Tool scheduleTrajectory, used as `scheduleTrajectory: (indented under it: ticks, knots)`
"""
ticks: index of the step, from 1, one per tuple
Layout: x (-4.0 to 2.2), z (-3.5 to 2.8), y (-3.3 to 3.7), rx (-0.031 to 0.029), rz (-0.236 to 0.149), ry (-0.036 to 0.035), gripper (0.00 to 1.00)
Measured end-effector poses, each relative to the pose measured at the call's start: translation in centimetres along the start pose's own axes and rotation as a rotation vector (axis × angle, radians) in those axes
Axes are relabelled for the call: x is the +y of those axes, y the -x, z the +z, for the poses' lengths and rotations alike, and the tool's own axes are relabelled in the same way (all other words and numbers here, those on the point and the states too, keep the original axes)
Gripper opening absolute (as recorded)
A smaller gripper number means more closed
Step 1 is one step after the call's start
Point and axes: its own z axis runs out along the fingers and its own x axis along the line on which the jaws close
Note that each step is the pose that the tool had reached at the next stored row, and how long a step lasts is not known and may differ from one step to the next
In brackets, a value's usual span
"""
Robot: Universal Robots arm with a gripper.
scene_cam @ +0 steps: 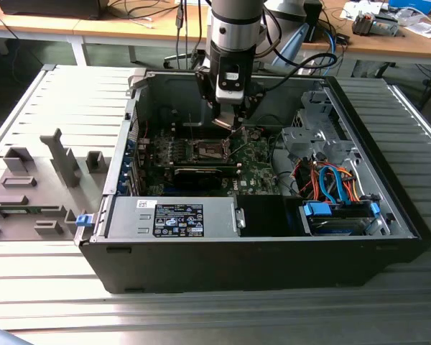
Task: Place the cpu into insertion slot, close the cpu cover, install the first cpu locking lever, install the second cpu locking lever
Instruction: 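Place the cpu into insertion slot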
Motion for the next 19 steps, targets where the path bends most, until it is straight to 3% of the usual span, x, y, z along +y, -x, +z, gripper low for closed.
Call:
scheduleTrajectory:
  ticks: [19]
  knots:
    - [0.00,0.00,0.00,-0.0031,0.036,0.0007,0.54]
